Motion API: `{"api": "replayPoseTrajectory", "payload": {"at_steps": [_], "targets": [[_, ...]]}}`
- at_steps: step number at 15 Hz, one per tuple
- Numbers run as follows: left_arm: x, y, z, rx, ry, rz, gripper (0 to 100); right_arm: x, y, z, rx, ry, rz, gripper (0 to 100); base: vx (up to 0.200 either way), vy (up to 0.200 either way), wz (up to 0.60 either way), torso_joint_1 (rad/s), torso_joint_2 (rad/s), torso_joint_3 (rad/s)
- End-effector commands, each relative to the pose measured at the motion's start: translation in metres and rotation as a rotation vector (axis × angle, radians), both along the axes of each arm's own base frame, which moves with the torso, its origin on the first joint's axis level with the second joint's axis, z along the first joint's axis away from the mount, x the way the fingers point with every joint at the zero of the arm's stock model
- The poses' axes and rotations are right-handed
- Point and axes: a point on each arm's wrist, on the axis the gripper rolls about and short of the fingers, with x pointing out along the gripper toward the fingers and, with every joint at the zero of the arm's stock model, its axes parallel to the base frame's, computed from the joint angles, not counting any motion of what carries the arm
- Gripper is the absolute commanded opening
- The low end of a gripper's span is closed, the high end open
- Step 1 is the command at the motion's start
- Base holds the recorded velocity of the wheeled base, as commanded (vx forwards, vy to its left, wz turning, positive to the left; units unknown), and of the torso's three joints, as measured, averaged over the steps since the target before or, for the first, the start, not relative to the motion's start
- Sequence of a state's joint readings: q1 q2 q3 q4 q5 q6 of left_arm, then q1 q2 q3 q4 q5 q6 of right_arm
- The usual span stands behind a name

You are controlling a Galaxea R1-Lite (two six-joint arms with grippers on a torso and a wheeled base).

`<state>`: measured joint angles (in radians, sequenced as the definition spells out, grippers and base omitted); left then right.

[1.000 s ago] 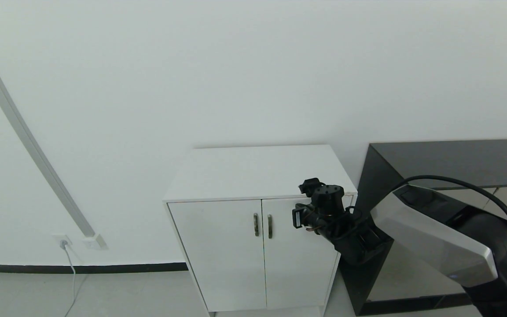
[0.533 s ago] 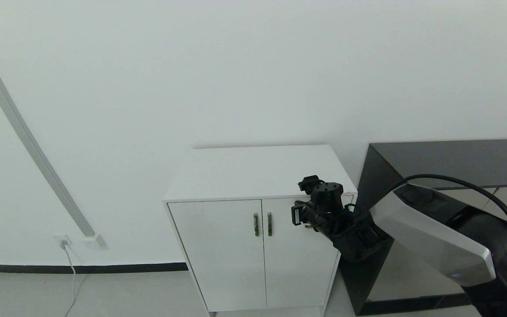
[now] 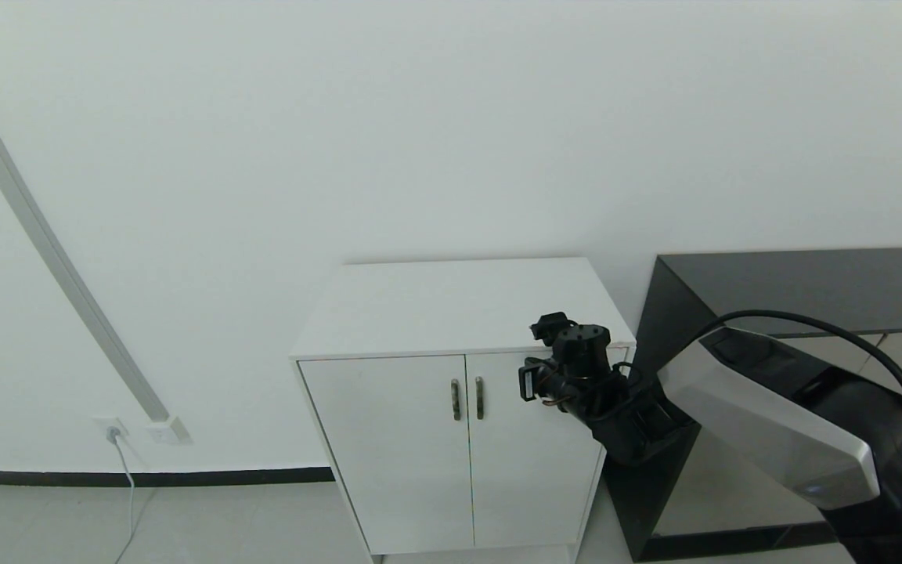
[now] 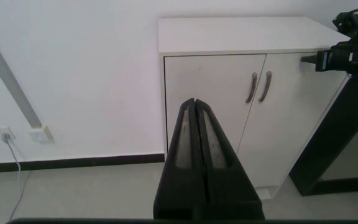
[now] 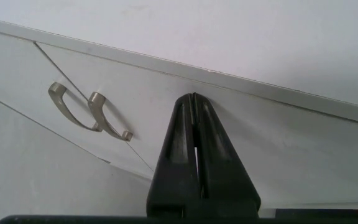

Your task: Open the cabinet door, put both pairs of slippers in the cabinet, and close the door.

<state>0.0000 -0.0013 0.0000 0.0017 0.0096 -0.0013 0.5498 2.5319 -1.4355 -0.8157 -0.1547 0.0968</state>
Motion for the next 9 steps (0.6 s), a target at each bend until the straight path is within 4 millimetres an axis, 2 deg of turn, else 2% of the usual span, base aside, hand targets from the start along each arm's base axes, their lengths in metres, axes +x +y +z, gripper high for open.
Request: {"api": "replayPoseTrajectory", "payload": {"at_steps": [1, 3, 9], "targets": [[0.0, 0.0, 0.0, 0.0, 0.001, 0.0, 0, -0.004, 0.001, 0.001, -0.003, 0.007, 0.005, 0, 0.0, 0.0, 0.0, 0.0, 0.0, 0.0], [0.0, 0.0, 0.0, 0.0, 0.001, 0.0, 0, -0.014, 0.0, 0.008, -0.005, 0.014, 0.015, 0, 0.0, 0.0, 0.0, 0.0, 0.0, 0.0], [0.0, 0.0, 0.0, -0.002, 0.001, 0.001, 0, -0.073, -0.021, 0.049, -0.006, 0.02, 0.043, 0, 0.0, 0.0, 0.0, 0.0, 0.0, 0.0]]}}
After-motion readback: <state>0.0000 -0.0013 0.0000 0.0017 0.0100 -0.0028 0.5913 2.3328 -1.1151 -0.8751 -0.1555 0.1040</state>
